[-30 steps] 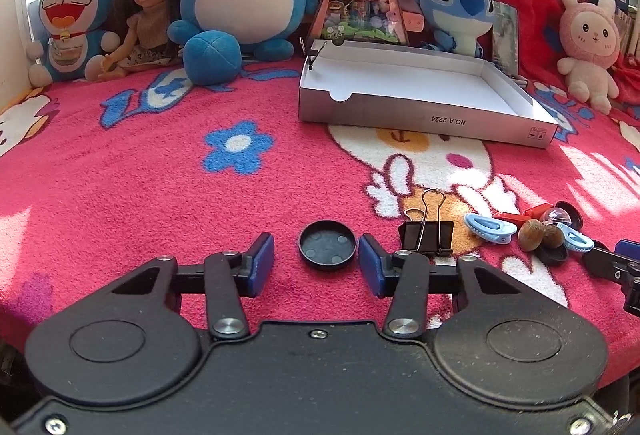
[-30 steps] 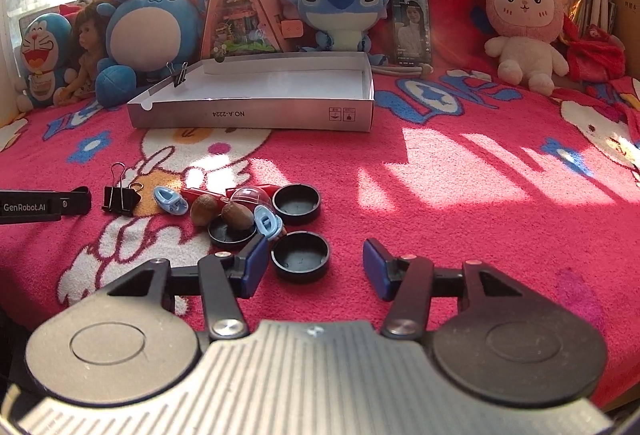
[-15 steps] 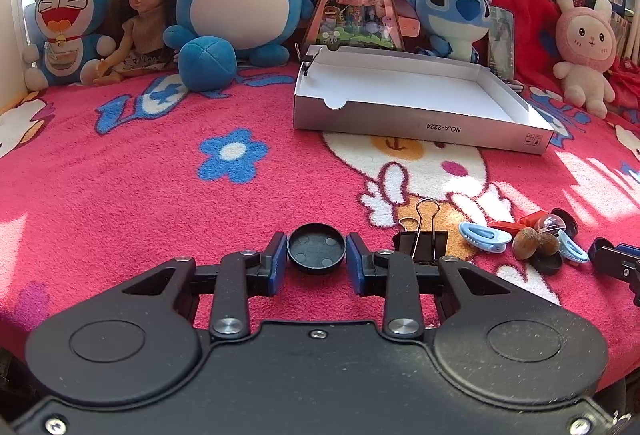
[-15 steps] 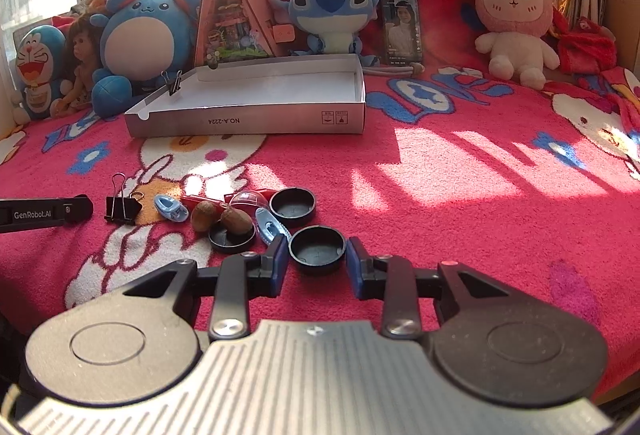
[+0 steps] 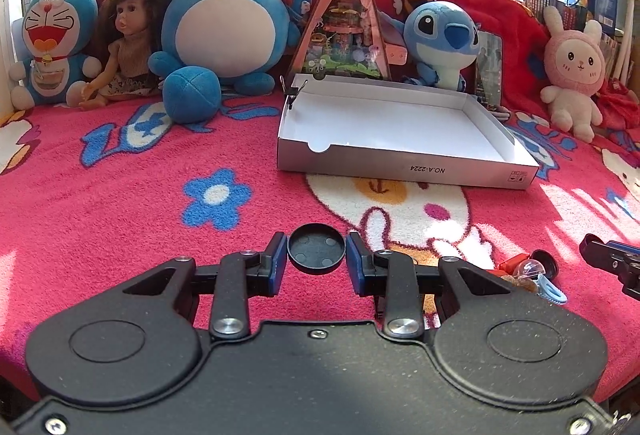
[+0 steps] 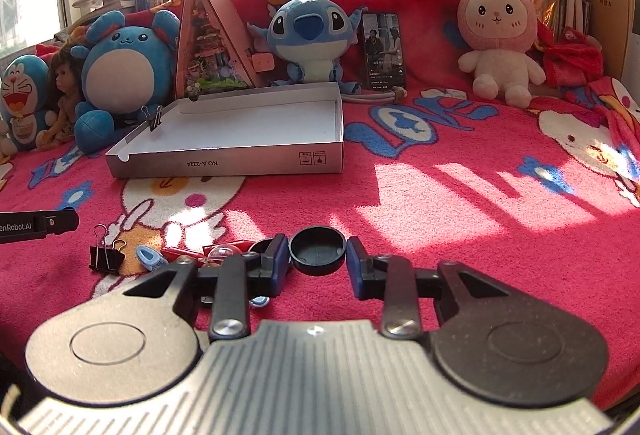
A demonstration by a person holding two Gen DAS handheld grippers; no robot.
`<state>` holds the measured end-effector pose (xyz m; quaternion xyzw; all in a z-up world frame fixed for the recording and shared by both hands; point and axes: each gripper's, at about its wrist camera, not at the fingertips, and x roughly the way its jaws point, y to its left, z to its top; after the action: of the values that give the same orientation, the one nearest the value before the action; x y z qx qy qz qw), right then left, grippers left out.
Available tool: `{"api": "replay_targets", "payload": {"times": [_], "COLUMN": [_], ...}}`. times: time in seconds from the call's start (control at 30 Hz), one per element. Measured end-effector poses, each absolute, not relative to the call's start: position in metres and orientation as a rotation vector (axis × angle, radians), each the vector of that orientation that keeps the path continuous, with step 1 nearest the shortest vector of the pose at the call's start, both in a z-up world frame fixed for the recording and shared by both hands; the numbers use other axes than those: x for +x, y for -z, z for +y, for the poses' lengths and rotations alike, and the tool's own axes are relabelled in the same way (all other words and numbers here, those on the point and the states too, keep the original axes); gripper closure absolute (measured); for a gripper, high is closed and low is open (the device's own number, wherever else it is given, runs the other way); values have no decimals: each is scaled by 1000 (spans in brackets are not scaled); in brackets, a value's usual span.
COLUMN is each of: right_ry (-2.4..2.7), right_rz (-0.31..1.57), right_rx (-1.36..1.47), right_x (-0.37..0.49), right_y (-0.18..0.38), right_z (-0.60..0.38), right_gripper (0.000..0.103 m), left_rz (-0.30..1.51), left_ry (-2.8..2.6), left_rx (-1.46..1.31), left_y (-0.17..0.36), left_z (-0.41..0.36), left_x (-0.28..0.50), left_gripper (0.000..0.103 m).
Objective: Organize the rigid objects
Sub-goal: 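Carry both held black lids over the white box with both tools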
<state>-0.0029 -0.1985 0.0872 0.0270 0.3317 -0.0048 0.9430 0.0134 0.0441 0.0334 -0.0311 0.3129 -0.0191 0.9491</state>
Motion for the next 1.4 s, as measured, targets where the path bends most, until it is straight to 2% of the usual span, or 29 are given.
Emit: {"api": "replay_targets", "payload": {"times": [0.7, 1.4], "right_ry": [-46, -105], "right_rz": [676, 767], "right_rx": [108, 135], "right_x": [67, 156], "right_y": [-97, -104], "right_z": [-200, -201], "right_gripper": [67, 67], "left_rz": [599, 740], "left_ry": [177, 211], "left_rx": [-99, -137], "left_y": [-70, -73], "left_z": [19, -7], "left_x": [67, 176], "left_gripper": [73, 73]}}
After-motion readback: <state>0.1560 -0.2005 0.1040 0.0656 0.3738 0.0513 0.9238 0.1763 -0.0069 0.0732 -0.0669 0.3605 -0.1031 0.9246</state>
